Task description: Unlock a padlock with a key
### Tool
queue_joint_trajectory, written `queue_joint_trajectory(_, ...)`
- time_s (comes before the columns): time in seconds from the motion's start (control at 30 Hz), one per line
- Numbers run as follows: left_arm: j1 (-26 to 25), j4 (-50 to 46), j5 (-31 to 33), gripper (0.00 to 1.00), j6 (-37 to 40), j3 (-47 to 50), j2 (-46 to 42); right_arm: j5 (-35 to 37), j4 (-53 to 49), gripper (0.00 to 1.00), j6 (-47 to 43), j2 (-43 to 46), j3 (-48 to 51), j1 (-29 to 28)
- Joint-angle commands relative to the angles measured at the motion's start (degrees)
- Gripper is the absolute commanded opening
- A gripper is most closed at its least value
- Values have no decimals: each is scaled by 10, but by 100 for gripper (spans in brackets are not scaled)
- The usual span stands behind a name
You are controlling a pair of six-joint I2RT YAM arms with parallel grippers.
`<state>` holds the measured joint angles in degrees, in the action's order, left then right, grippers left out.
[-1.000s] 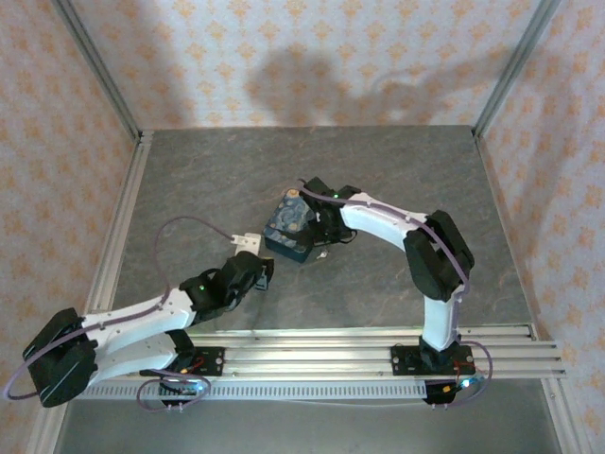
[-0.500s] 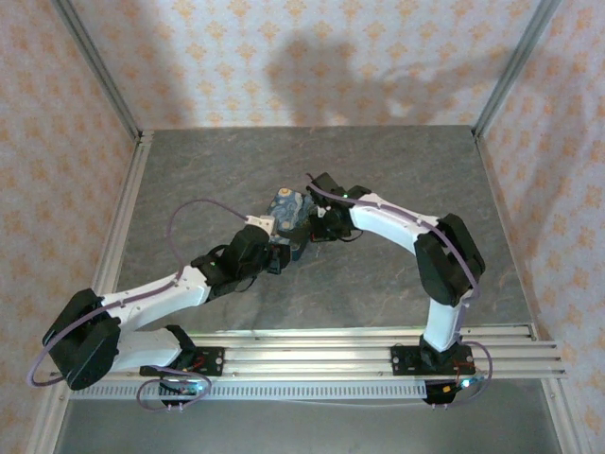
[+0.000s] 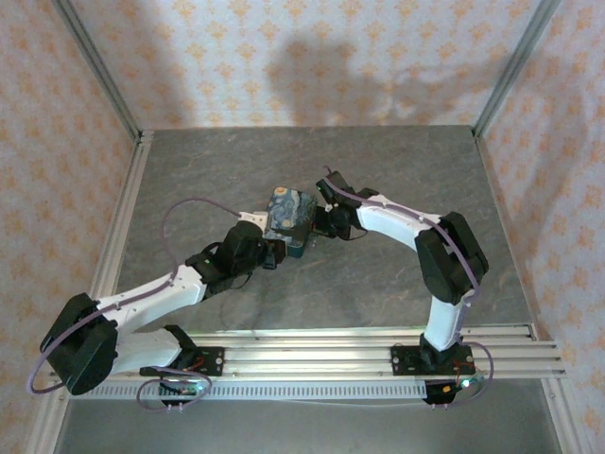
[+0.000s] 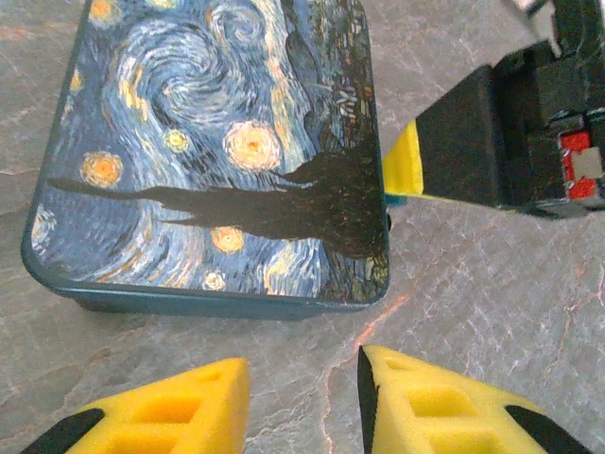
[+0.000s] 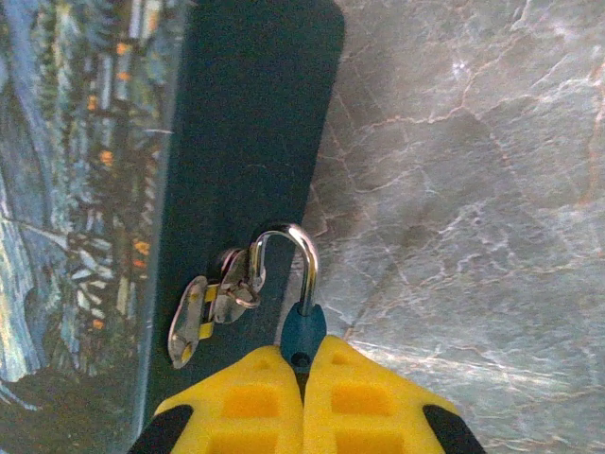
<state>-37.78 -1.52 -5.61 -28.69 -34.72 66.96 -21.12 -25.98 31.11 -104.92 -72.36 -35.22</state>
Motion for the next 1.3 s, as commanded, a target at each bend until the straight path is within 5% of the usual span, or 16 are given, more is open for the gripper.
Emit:
queue_joint_trajectory(0.0, 10, -26, 0, 36, 0, 4, -17, -30, 61, 0, 55, -11, 0, -18)
queue_joint_trajectory(0.43, 25, -49, 4, 36, 6, 1, -36, -28, 141, 0, 128, -45, -28, -67)
queue_joint_trajectory(0.77, 56, -130, -9, 41, 38, -40, -41, 21, 88, 0, 94, 70, 44, -18)
queue_joint_trajectory(0.9, 93, -185, -23, 50, 77, -89, -26, -12, 60, 0, 23, 116, 65, 15)
queue_joint_trajectory(0.93, 107, -198, -27, 60, 85, -101, -24, -25, 37, 0, -7, 117, 60, 21)
queue_joint_trajectory(1.0, 135, -213, -43, 99, 98, -119, -23, -40, -8, 0, -61, 112, 47, 27)
queue_joint_trajectory(1.27, 225, -277, -93, 100, 139, -193, -4, -71, 7, 0, -108, 58, 67, 39)
